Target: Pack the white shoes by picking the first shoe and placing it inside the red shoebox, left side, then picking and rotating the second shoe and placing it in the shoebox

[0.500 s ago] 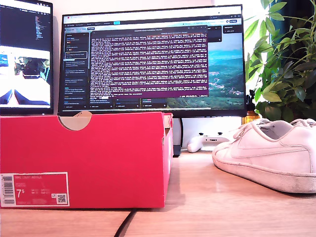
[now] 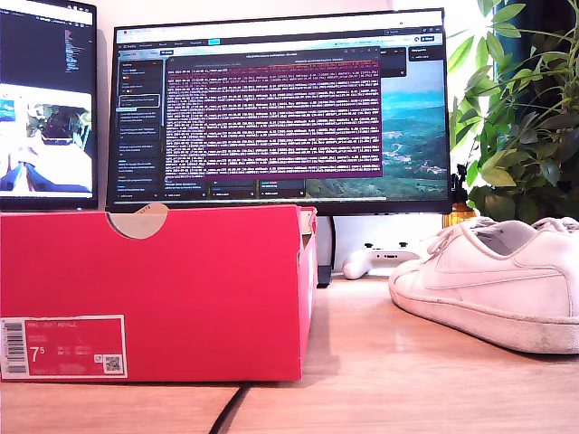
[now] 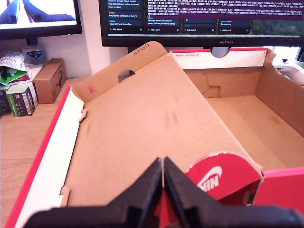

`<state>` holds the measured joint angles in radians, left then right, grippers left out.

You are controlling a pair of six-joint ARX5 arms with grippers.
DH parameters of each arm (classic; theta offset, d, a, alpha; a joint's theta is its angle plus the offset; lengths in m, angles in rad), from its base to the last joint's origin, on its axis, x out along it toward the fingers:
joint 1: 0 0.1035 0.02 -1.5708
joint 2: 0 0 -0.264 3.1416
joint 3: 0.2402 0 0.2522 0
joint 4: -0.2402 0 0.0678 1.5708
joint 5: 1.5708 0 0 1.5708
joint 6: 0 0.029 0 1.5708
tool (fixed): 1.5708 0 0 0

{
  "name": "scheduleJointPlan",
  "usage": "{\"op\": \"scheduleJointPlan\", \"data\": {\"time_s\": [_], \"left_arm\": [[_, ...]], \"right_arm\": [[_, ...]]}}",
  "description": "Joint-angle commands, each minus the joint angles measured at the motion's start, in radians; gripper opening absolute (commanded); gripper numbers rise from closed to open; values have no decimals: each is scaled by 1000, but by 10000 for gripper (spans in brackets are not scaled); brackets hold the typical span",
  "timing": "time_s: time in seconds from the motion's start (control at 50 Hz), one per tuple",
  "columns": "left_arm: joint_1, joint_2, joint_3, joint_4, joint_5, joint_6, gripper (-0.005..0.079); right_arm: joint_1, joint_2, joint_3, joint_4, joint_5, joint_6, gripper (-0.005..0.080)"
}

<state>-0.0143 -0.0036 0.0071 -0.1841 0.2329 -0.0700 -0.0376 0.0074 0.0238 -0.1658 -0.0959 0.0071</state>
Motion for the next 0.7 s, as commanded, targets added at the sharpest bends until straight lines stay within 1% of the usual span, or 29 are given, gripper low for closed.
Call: {"op": "scheduleJointPlan", "data": {"time_s": [0.0, 0.08, 0.14, 0.18, 0.2, 0.22, 0.26, 0.32, 0.38, 0.42, 0.44, 0.56, 0.6, 0.68], "left_arm": [[-1, -8, -28, -16, 0, 6, -19], [-1, -8, -27, 20, 31, -1, -19], [-1, -8, -27, 64, 66, -20, -19], [-1, -8, -27, 105, 87, -59, -19], [-1, -8, -27, 126, 98, -61, -19], [-1, -8, -27, 150, 110, -89, -19], [-1, -8, -27, 197, 129, -109, -19], [-2, -8, -26, 267, 154, -156, -19], [-2, -8, -24, 327, 163, -177, -19], [-2, -8, -23, 366, 173, -215, -19], [-2, -8, -23, 387, 180, -215, -19], [-2, -8, -21, 505, 201, -303, -19], [-2, -8, -19, 539, 210, -336, -19], [-2, -8, -8, 570, 230, -345, -19]], "right_arm": [[8, -6, -18, 10, -3, 15, -12], [10, -6, -18, 12, -9, 53, -12], [10, -6, -18, 24, -21, 110, -12], [10, -6, -18, 37, -38, 175, -12], [11, -6, -18, 46, -45, 175, -12], [11, -6, -18, 55, -52, 220, -12], [11, -6, -18, 79, -56, 242, -12], [11, -6, -18, 124, -56, 315, -12], [11, -6, -18, 179, -58, 388, -12], [11, -6, -18, 219, -68, 428, -12], [11, -6, -18, 239, -76, 448, -12], [11, -6, -15, 345, -121, 538, -12], [11, -6, -12, 369, -142, 565, -12], [11, -6, 3, 382, -184, 573, -12]]}}
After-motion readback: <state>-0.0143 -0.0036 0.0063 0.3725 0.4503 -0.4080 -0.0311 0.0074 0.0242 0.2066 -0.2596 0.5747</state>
